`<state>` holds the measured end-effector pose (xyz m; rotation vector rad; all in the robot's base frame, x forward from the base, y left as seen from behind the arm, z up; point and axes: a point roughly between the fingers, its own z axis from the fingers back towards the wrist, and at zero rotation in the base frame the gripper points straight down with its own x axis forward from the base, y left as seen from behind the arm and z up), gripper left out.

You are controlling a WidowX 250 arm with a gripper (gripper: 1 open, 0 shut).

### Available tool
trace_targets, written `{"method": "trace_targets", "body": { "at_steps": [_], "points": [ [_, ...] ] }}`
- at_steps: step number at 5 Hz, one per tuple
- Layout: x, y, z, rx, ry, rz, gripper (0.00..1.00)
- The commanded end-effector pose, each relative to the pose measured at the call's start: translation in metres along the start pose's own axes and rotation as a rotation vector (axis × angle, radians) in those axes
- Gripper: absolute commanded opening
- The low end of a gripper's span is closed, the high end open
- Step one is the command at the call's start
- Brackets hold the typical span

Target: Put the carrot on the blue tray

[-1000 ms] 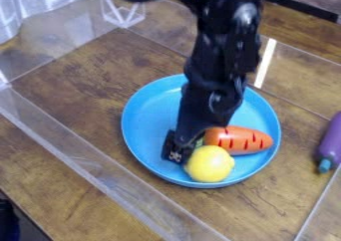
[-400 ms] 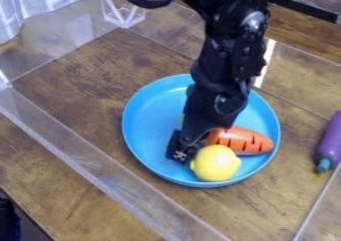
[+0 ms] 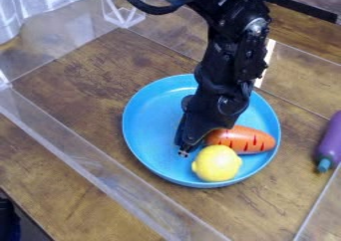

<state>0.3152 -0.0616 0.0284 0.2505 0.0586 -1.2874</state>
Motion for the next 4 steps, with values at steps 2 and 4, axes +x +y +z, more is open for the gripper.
{"method": "trace_targets", "body": {
  "at_steps": [2,4],
  "points": [
    [-0.001,0.016,0.005,0.027,-0.010,0.025,0.00],
    [-0.004,0.023,0.017,0.029,0.013,0.014,1.00]
  ]
}}
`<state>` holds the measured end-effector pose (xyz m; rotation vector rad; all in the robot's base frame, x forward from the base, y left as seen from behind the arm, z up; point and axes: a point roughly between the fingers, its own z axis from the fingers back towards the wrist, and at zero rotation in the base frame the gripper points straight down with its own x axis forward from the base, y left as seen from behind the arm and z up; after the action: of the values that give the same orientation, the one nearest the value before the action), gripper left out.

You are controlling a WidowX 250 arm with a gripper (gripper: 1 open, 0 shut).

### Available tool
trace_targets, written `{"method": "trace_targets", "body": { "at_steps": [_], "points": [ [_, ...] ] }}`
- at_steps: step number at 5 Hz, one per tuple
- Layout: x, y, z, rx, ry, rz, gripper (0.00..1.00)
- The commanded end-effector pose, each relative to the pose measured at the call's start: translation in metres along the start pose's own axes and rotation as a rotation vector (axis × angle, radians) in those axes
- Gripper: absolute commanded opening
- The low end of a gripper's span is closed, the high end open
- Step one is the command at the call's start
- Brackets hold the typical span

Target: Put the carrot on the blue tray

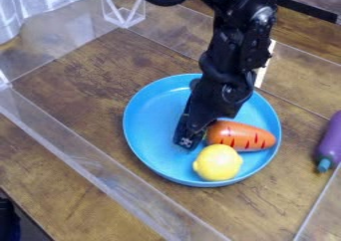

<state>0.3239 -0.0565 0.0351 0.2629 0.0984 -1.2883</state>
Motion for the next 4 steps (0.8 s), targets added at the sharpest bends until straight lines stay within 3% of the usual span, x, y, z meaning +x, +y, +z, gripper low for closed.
{"method": "trace_targets", "body": {
  "at_steps": [1,4],
  "points": [
    [-0.0009,0.0177,0.0241,0.044,-0.008,0.012,1.00],
    [0.0080,0.0213,0.0250,0.048,-0.024,0.024,1.00]
  ]
}}
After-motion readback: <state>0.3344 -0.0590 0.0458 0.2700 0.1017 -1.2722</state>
